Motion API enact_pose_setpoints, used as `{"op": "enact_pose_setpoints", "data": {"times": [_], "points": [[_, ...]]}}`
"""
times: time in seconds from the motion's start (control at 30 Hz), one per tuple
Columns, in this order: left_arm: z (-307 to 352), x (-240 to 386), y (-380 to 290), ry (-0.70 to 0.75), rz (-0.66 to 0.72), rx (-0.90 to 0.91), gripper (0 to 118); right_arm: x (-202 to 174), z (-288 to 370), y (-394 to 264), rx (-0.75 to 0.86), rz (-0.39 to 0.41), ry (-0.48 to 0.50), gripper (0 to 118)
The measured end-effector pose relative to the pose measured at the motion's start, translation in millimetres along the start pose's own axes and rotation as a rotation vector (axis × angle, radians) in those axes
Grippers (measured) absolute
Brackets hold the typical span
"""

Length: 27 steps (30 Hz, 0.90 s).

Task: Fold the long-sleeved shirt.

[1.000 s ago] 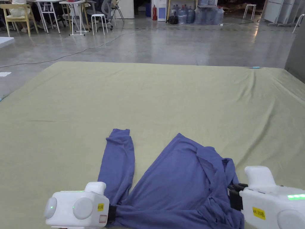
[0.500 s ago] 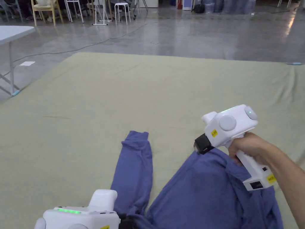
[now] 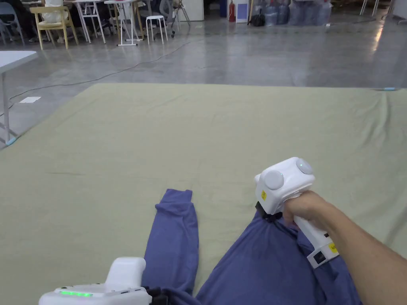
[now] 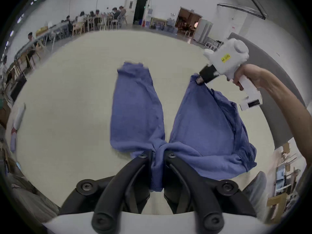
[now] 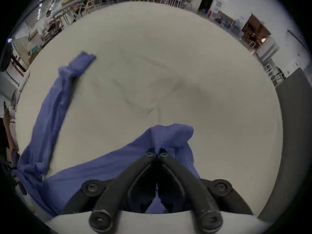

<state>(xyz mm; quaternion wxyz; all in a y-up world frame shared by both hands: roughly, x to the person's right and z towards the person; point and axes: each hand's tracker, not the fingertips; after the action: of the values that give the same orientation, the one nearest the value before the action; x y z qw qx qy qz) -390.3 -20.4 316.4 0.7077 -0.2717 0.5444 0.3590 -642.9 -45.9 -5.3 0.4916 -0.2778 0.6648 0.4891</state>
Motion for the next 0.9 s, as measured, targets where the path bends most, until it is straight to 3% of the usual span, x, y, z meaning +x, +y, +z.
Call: {"op": "enact_pose_setpoints", "data": {"times": [0.13,0.27,0.5,0.7,0.9], "points": [[27.6,-0.3,50.2,0.005,-0.001,0.121,5,21.1,84.3,0.2,0.131,-0.045,-0.024,0],[64.2,7.8,124.5,0.038,-0.041,0.296,5,69.3,191.9,6.7,0.315,-0.127,-0.061,0],[137.8,45.9,286.5,0.052,-0.071,0.547,5,129.5,355.9,23.1,0.568,-0.218,-0.238,0],[156.9,83.8,408.7,0.09,-0.137,0.578,5,165.2,422.7,45.8,0.735,-0.391,-0.277,0],[172.6,111.3,461.5,0.092,-0.118,0.646,5,187.4,463.7,62.4,0.884,-0.444,-0.391,0]]}}
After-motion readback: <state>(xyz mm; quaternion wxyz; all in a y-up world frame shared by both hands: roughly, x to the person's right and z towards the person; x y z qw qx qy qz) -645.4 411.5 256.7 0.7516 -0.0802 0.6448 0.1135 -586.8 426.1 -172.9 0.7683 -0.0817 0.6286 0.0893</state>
